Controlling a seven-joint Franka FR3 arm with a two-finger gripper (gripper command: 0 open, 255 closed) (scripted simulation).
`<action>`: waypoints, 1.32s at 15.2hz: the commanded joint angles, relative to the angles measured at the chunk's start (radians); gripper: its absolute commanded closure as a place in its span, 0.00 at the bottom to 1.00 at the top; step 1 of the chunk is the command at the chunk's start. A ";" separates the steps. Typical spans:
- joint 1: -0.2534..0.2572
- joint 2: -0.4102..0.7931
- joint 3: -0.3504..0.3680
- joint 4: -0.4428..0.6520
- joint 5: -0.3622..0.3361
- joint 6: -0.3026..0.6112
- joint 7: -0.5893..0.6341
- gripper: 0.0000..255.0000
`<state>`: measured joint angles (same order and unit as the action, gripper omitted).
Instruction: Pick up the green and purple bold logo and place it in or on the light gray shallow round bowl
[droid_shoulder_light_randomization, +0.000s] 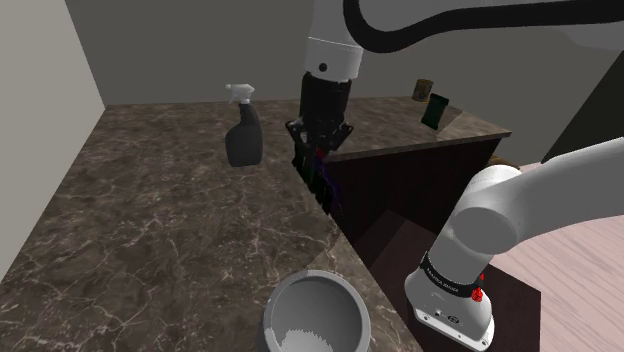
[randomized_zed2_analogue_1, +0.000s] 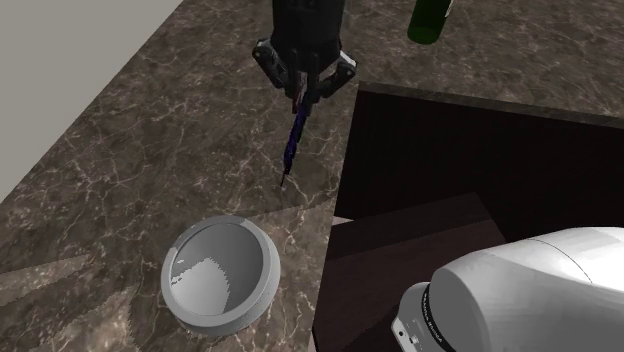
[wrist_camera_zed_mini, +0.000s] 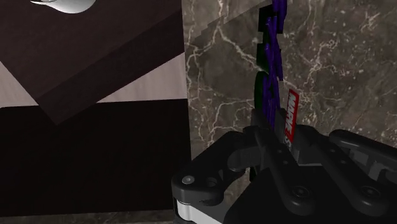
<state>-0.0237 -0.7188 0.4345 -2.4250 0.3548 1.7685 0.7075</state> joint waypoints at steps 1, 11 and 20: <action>-0.002 -0.002 -0.007 0.026 -0.006 -0.029 0.003 1.00; 0.100 -0.104 0.134 0.047 0.114 -0.099 0.206 1.00; 0.155 -0.122 0.291 0.128 0.217 -0.126 0.400 1.00</action>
<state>0.1294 -0.8415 0.7112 -2.2945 0.5629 1.6345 1.0964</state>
